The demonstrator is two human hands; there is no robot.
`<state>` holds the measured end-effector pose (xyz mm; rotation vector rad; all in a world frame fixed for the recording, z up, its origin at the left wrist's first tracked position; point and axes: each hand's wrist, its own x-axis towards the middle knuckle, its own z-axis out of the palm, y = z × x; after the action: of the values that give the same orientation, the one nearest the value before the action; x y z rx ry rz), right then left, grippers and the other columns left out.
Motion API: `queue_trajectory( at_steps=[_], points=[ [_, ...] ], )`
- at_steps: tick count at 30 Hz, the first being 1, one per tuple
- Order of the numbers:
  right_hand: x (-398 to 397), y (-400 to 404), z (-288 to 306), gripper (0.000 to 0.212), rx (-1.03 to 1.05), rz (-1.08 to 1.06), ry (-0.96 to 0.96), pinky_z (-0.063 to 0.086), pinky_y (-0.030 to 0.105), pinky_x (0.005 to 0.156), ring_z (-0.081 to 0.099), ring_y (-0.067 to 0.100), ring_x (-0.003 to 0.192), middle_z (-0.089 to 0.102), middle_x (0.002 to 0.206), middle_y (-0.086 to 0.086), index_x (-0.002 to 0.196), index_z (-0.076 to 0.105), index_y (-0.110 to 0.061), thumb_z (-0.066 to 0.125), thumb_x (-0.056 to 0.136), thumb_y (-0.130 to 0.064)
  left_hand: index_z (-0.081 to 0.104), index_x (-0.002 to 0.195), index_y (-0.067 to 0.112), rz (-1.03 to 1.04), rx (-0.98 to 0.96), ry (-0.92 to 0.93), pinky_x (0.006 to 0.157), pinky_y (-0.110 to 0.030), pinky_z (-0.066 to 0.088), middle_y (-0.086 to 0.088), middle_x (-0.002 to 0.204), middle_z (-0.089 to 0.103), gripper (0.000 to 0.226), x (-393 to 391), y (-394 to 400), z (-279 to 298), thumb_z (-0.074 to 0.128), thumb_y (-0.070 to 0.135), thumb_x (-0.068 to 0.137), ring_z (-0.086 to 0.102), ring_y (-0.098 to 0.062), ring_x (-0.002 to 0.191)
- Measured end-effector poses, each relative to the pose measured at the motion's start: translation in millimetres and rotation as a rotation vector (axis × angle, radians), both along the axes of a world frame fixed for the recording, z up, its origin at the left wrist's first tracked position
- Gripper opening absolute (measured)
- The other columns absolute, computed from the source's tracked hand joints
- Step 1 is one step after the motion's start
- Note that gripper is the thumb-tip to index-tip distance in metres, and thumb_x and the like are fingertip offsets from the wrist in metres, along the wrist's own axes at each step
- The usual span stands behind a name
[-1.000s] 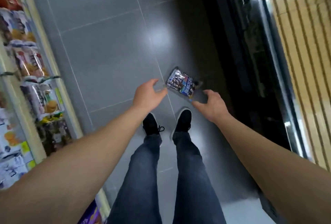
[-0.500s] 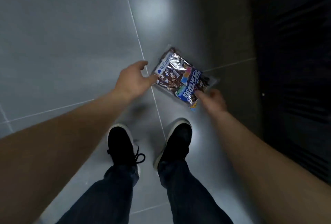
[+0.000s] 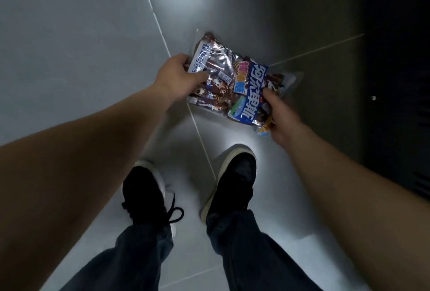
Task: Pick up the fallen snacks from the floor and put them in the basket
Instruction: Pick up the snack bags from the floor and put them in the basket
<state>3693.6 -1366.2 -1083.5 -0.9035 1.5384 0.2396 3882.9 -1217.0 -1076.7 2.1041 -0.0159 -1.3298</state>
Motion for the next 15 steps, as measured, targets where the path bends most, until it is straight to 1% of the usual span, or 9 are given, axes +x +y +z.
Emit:
queue_trajectory(
  at_steps=[2,4,5,7,9,11,13,15],
  points=[
    [1,6,29,0.068,-0.033,0.023,0.011,0.060,0.041,0.085,0.074,0.017,0.098,0.077,0.107,0.000,0.122,0.066,-0.019,0.082,0.064,-0.050,0.063,0.107,0.014,0.048,0.005,0.011,0.081,-0.040,0.059,-0.005,0.096,0.070,0.030,-4,17,26,0.074,0.023,0.081,0.069,-0.021,0.081],
    [3,15,71,0.066,-0.043,0.055,0.022,0.060,0.045,0.087,0.075,0.019,0.095,0.077,0.104,0.002,0.117,0.067,-0.018,0.084,0.062,-0.049,0.064,0.104,0.013,0.104,0.011,0.036,0.076,-0.041,0.060,-0.006,0.089,0.071,0.027,-8,35,63,0.074,0.021,0.081,0.068,-0.019,0.072],
    [5,22,101,0.063,-0.039,0.073,0.028,0.060,0.046,0.087,0.075,0.020,0.092,0.077,0.103,0.003,0.114,0.067,-0.017,0.084,0.062,-0.049,0.065,0.104,0.013,0.122,0.016,0.041,0.075,-0.043,0.061,-0.005,0.086,0.071,0.028,-8,46,91,0.074,0.022,0.080,0.068,-0.019,0.070],
    [7,34,151,0.061,-0.043,0.099,0.034,0.060,0.046,0.087,0.076,0.022,0.089,0.077,0.100,0.004,0.111,0.068,-0.017,0.084,0.062,-0.049,0.067,0.104,0.016,0.135,0.035,0.049,0.076,-0.046,0.061,-0.002,0.087,0.073,0.028,-10,64,142,0.073,0.024,0.078,0.070,-0.019,0.073],
    [8,48,210,0.047,-0.058,0.108,0.027,0.060,0.045,0.087,0.076,0.021,0.089,0.077,0.099,0.004,0.108,0.068,-0.018,0.083,0.071,-0.044,0.067,0.101,0.022,0.124,0.038,0.058,0.079,-0.046,0.060,0.002,0.091,0.074,0.028,-13,80,203,0.073,0.030,0.075,0.072,-0.018,0.079],
    [9,65,272,0.032,-0.074,0.095,0.028,0.060,0.043,0.088,0.076,0.018,0.088,0.078,0.097,0.001,0.103,0.068,-0.021,0.080,0.079,-0.040,0.069,0.104,0.023,0.088,0.043,0.041,0.081,-0.046,0.059,0.002,0.094,0.075,0.035,-11,93,264,0.071,0.035,0.071,0.072,-0.019,0.083],
    [8,83,340,0.025,-0.093,0.071,0.031,0.060,0.040,0.088,0.075,0.016,0.087,0.077,0.095,-0.002,0.098,0.066,-0.024,0.078,0.082,-0.040,0.069,0.107,0.022,0.032,0.046,0.025,0.083,-0.044,0.059,0.001,0.095,0.074,0.031,-8,105,331,0.071,0.032,0.078,0.072,-0.018,0.085],
    [4,101,404,0.023,-0.100,0.032,0.020,0.060,0.040,0.086,0.075,0.018,0.088,0.076,0.095,0.001,0.094,0.063,-0.023,0.076,0.085,-0.039,0.069,0.106,0.022,-0.006,0.033,0.022,0.081,-0.042,0.059,0.002,0.094,0.073,0.022,-6,114,390,0.070,0.027,0.084,0.071,-0.016,0.082]
  ],
)
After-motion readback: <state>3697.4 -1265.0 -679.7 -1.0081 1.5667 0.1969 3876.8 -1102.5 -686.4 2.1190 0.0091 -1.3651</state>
